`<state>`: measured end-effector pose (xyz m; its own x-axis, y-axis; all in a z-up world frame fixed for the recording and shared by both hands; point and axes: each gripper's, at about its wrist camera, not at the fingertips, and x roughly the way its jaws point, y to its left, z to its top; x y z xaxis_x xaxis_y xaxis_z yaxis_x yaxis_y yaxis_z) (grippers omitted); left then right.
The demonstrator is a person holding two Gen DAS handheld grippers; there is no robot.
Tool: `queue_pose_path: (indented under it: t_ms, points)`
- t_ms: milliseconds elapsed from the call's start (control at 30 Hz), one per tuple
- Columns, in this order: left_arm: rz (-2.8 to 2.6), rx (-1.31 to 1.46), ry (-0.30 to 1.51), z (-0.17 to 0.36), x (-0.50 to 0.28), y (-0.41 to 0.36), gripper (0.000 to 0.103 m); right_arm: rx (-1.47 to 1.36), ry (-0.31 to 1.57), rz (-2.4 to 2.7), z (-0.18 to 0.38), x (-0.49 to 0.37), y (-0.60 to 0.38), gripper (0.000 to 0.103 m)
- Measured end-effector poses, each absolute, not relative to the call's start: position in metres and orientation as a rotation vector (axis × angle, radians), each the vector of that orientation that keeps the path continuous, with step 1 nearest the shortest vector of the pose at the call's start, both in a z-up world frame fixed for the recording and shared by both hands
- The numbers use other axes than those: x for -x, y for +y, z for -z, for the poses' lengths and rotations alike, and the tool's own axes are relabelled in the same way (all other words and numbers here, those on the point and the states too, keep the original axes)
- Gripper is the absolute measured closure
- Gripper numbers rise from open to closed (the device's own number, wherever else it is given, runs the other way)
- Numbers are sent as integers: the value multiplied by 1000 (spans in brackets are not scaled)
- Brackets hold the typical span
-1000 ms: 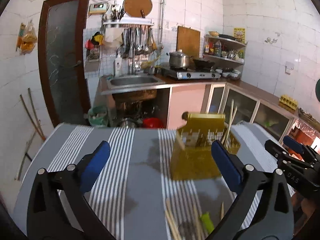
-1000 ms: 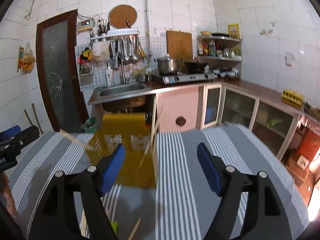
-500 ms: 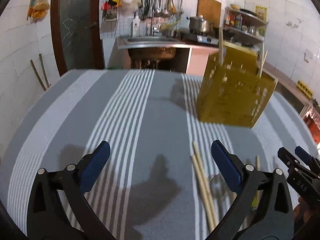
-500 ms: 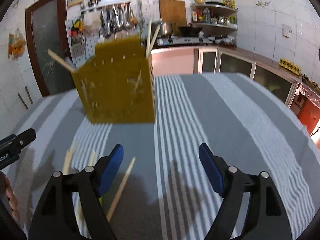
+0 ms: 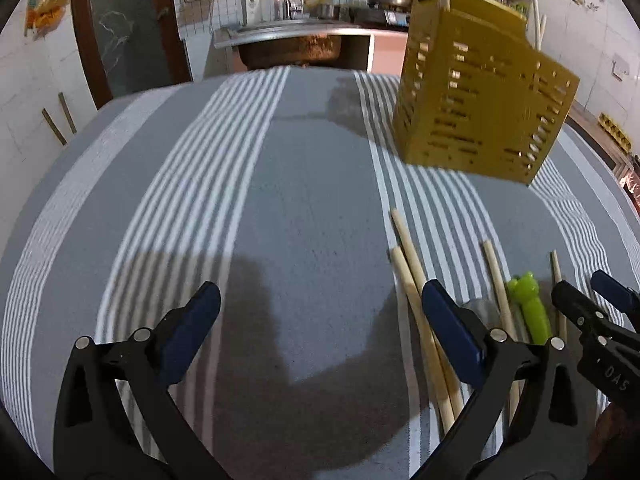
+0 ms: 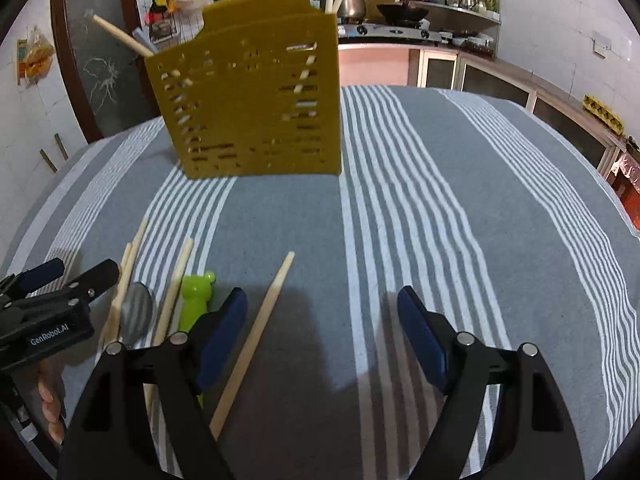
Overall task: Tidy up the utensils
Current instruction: 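Grasp a wooden chopstick with the left tool while the right tool grasps another chopstick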
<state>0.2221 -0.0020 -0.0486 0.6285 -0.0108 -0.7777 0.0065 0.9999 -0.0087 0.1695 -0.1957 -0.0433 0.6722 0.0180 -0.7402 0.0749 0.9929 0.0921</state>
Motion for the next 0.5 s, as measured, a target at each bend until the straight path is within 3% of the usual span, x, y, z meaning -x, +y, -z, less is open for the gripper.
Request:
queue_pose_path:
  t_ms: [133,367,500]
  points:
    - [9,7,898,50,-221,-1,8,-124,849,45,46,-172,-196,29]
    - [8,2,904,53,-219,-3,12,-147,844,60,44,-167,-202,44]
    - [24,-19,909,52,-216,-13,24,-149,850,49,43,-168,-200,53]
